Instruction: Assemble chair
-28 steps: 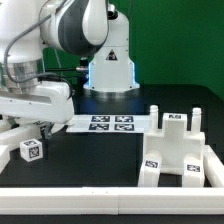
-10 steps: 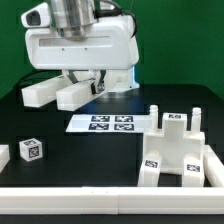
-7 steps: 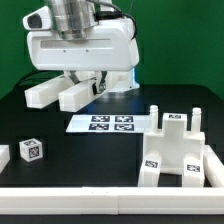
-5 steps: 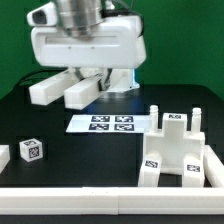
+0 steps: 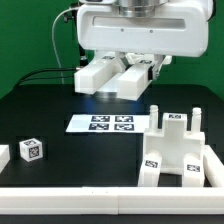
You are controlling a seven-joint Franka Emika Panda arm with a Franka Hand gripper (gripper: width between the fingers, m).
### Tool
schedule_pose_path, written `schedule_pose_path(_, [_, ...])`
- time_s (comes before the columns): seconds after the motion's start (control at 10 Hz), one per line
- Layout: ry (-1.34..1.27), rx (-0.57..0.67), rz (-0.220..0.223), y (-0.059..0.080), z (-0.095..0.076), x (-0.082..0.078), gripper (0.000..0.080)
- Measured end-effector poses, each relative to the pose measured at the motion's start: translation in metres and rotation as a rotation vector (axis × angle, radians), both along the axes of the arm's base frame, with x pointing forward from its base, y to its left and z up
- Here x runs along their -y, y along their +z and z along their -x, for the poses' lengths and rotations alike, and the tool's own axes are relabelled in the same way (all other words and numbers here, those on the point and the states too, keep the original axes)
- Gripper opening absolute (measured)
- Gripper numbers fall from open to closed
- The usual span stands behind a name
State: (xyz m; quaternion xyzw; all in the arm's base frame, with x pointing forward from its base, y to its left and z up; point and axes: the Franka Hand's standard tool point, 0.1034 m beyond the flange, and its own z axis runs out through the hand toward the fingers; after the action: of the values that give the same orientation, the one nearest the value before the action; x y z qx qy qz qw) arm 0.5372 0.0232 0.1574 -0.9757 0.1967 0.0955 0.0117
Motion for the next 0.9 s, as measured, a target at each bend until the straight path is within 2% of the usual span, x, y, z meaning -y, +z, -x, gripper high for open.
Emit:
schedule_pose_path(0.2, [0.006, -0.002, 0.001, -0.001, 0.0, -0.003, 0.0284])
schedule_pose_path(0.4, [0.118, 0.088, 0.022, -0.001, -0.028, -0.053, 0.0284])
schedule_pose_path(0.5, [0.161, 0.117, 0.038, -0.003, -0.03, -0.075, 0.0284])
schedule_pose_path(0.6, [0.148, 0.109, 0.048, -0.005, -0.024, -0.083, 0.0284])
schedule_pose_path(0.9, [0.153, 0.106, 0.045, -0.008, -0.024, -0.08, 0.0284])
